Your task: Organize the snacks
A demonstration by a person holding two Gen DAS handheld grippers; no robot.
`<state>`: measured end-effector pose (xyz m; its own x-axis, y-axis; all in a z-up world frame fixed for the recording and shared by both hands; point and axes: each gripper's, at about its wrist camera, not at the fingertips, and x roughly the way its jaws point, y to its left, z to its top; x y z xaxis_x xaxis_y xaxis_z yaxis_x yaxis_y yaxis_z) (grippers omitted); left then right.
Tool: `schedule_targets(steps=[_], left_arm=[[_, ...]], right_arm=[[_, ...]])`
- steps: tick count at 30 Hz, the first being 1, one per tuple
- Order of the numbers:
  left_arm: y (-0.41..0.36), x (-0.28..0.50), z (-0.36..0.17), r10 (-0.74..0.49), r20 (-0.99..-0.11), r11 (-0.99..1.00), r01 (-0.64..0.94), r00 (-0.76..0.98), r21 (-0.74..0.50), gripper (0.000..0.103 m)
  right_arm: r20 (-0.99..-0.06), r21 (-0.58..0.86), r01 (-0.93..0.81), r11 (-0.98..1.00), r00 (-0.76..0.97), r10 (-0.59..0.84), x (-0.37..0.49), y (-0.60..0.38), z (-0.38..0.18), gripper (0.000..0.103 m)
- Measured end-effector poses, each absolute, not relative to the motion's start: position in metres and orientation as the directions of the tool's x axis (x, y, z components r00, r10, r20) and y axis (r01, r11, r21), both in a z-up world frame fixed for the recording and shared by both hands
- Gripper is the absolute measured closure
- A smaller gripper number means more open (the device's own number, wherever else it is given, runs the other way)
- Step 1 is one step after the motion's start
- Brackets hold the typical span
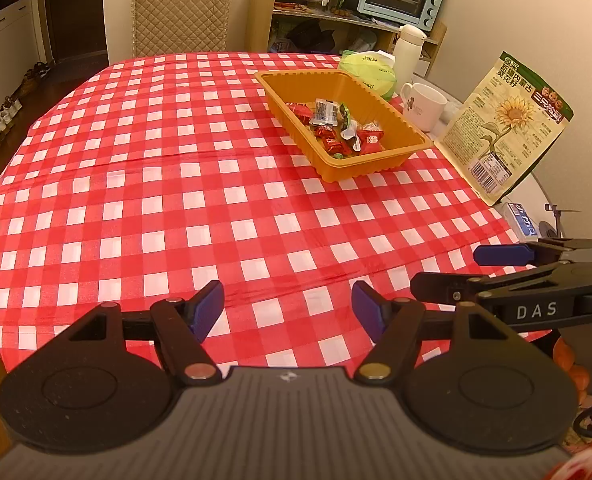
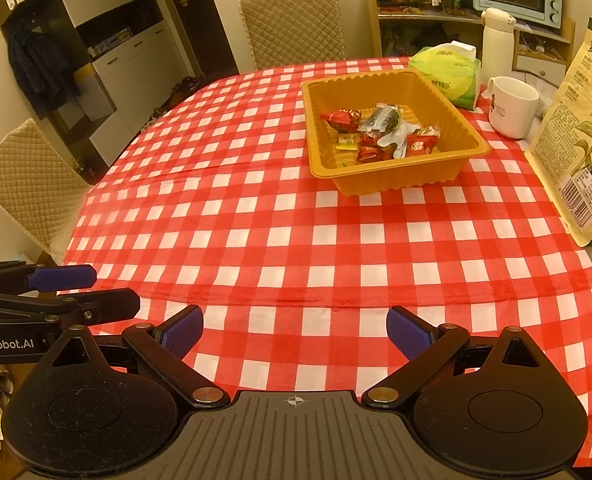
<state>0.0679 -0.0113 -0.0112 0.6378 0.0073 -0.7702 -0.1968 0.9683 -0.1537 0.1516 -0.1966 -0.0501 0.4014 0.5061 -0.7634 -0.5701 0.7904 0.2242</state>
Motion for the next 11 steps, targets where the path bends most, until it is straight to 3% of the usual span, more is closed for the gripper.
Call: schedule_targets(steps=[11], left_arm=[[-0.01, 0.08, -0.012, 0.003, -0.765, 0.969, -0.191, 0.644, -0.156, 0.035]], right_arm=[[-0.763, 0.231, -0.56, 0.796, 0.403, 0.505, 0.159, -0.195, -0.05, 0.005]])
